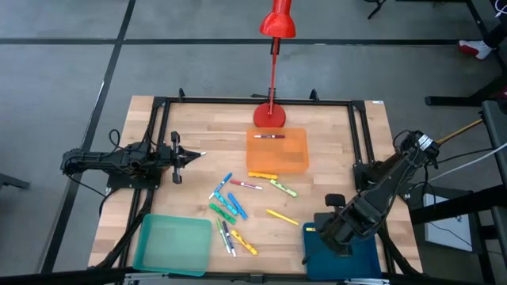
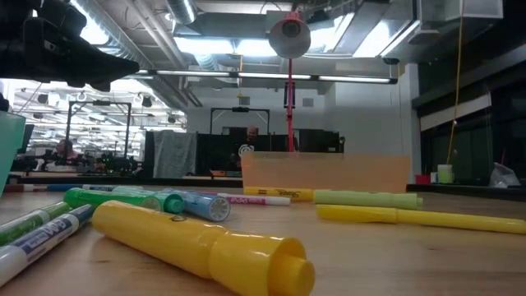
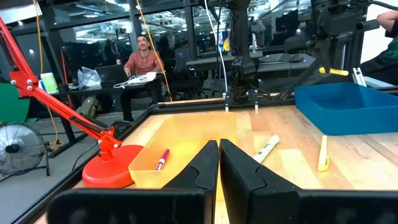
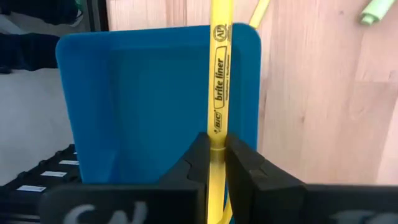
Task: Pick & Place Markers
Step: Put the top yellow pen into the blue bin
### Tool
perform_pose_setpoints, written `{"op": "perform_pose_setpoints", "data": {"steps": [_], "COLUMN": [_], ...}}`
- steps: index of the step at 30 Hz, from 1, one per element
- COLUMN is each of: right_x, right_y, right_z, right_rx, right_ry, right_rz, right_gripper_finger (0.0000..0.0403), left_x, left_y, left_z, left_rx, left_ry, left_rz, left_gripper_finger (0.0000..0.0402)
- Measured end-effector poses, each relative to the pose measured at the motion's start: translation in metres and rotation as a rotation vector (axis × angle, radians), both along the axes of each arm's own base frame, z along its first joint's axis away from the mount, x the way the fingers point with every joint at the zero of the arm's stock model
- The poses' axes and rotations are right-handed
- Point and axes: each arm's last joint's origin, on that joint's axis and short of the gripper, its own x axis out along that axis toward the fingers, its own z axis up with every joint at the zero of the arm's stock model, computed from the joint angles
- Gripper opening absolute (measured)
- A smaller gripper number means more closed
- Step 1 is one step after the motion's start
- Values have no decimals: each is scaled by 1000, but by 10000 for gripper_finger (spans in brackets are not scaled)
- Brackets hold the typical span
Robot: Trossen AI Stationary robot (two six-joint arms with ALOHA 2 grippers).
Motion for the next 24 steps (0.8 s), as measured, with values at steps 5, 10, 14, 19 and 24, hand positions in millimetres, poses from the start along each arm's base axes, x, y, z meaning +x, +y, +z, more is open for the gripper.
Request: {"op": "perform_pose_setpoints", "data": {"steps": [5, 10, 14, 19, 24], "right_x": [-5, -9, -9, -13, -20], "right_y": [2, 2, 4, 5, 4], "right_z": [-11, -32, -49, -66, -80], "right_rx": [-18, -24, 20, 29, 17], "right_ry": [16, 46, 52, 49, 63], "right_rz": [-49, -66, -60, -41, -24], "right_gripper_finger": [29, 29, 29, 29, 29], "left_x": [0, 0, 0, 0, 0], "left_y": [0, 0, 0, 0, 0], "left_z": [0, 0, 0, 0, 0], "left_rx": [0, 0, 0, 0, 0], "left_ry": [0, 0, 1, 0, 1], "left_rz": [0, 0, 0, 0, 0], "left_gripper_finger": [8, 11, 13, 8, 11]}}
